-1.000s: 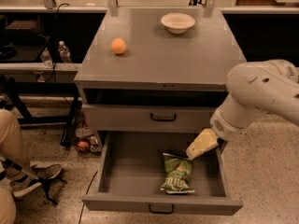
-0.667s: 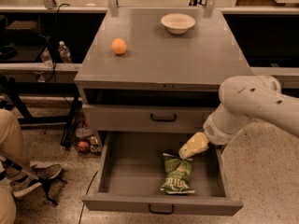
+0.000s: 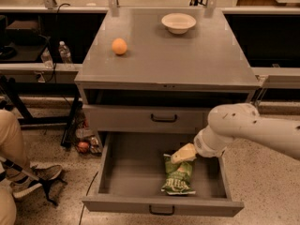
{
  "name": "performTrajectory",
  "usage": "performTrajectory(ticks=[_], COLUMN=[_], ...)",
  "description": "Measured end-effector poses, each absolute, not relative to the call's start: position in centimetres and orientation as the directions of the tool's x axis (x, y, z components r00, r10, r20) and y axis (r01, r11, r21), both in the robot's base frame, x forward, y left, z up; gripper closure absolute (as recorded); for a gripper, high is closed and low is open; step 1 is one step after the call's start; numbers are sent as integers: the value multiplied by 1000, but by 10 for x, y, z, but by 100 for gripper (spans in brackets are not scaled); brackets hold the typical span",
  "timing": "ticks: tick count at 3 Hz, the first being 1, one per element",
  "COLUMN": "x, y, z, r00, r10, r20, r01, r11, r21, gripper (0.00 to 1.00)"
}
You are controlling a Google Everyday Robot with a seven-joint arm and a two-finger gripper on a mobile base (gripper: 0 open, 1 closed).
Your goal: Pick green jalapeno chip bag from middle drawer and place on counter
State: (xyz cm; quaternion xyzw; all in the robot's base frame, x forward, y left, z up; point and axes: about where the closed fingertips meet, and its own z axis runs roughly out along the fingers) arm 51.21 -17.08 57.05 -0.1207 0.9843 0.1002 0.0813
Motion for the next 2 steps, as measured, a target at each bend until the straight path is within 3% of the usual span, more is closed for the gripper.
performTrajectory(ticks=[1,2], x=[529,529], y=[-169,-169], z=[531,531], r00=[-967,-967], r10=[-136,-136], r20=[-217,-216], r01=[-180,-180], r11=[964,963], r21=[198,198], gripper=[0,0])
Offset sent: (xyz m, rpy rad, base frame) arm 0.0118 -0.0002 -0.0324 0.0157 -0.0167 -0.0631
